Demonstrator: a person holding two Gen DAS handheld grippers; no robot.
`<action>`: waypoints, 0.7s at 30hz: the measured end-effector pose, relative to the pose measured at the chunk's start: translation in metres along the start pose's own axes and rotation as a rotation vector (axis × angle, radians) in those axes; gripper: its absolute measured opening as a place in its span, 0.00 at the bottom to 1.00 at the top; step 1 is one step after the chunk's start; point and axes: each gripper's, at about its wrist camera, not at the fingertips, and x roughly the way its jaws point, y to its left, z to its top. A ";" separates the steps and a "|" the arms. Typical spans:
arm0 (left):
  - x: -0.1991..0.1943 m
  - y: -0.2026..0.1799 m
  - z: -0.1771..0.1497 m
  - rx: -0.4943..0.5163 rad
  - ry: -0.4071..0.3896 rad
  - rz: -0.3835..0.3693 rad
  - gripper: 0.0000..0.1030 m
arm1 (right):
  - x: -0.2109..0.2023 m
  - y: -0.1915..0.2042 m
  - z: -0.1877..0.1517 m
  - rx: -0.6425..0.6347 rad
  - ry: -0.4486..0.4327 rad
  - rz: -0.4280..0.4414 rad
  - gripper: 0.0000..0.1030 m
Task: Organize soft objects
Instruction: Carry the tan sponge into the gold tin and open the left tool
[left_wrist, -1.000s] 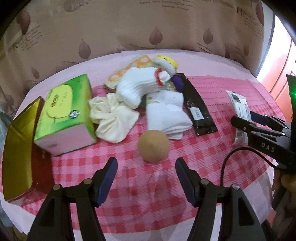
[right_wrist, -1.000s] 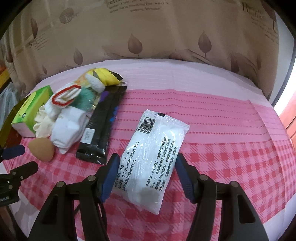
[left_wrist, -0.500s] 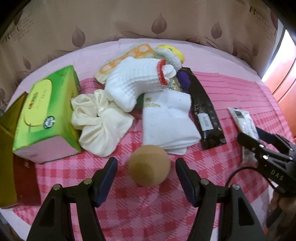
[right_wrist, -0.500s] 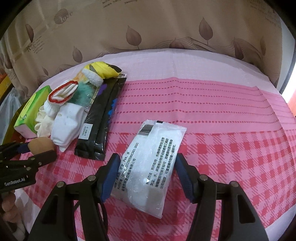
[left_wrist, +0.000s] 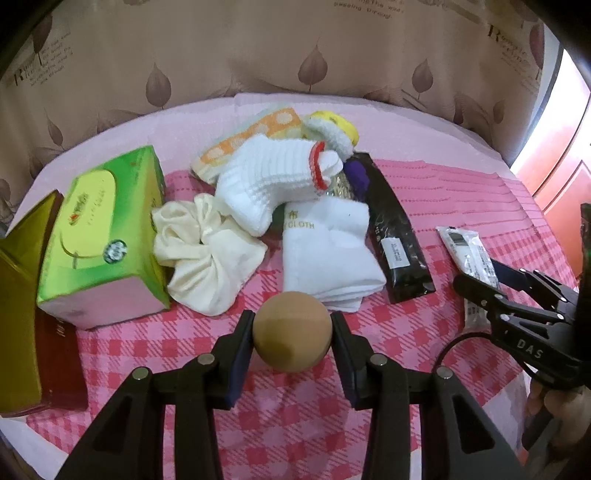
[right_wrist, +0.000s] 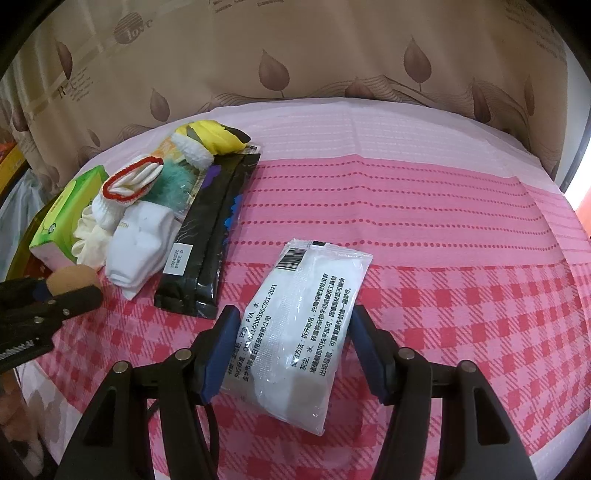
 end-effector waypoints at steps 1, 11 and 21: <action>-0.004 0.000 0.000 0.007 -0.005 0.002 0.40 | 0.000 0.001 0.000 -0.003 -0.001 -0.001 0.56; -0.042 0.020 0.001 0.014 -0.073 0.047 0.40 | -0.002 0.003 0.000 -0.022 -0.008 -0.014 0.56; -0.069 0.068 0.002 -0.033 -0.105 0.157 0.40 | 0.000 0.005 -0.001 -0.036 -0.011 -0.028 0.55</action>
